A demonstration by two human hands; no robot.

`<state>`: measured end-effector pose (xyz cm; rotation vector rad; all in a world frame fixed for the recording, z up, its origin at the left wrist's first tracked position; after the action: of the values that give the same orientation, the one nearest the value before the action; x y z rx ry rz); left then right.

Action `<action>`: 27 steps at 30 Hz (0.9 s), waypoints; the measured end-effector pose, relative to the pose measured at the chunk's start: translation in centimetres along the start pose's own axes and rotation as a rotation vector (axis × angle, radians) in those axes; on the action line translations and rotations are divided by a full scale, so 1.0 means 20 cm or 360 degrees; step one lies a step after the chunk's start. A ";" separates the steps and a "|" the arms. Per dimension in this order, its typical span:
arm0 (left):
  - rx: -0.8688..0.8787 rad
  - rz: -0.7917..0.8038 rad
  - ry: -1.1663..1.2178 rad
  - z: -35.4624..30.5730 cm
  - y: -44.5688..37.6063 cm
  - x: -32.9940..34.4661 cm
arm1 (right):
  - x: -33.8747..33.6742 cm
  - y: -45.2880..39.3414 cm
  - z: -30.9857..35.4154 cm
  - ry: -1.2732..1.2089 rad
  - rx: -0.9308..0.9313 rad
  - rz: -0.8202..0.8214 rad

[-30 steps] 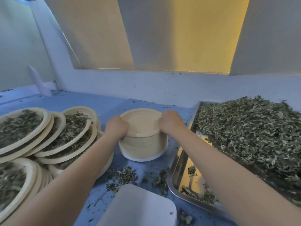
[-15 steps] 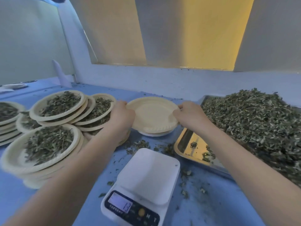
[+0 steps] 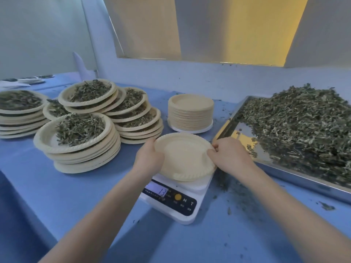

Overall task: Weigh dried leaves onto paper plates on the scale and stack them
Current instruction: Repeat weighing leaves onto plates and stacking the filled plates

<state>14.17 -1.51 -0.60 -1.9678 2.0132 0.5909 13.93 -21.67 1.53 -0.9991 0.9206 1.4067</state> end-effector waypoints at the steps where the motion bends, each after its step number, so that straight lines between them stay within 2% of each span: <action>1: 0.0005 -0.0006 -0.0001 0.01 0.00 0.00 | 0.01 0.00 0.00 0.0007 -0.0001 -0.0014; 10: 0.0010 0.0089 0.0115 0.04 0.00 0.00 | 0.01 -0.01 -0.04 -0.0182 0.0028 -0.0188; 16: 0.0132 -0.0038 0.0372 0.08 -0.01 -0.08 | 0.01 -0.03 -0.08 -0.0302 0.0047 -0.0274; 20: 0.0052 -0.0131 0.0500 0.18 0.01 -0.09 | 0.01 -0.03 -0.10 -0.0279 0.0059 -0.0299; 27: -0.0016 0.0031 0.0678 0.22 0.00 -0.10 | 0.01 -0.03 -0.10 -0.0233 0.0079 -0.0260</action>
<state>13.83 2.21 -3.60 -2.2306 2.2684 0.1921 14.69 -23.38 0.71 -0.9009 0.7458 1.2949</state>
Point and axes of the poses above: each hand's wrist, its own y-axis away from the middle knuckle, its own x-axis out of the palm, z = x × y, the point moved 4 cm from there along -y, towards the middle knuckle, and after that the axes turned 11 degrees about z, right-handed, at the moved point
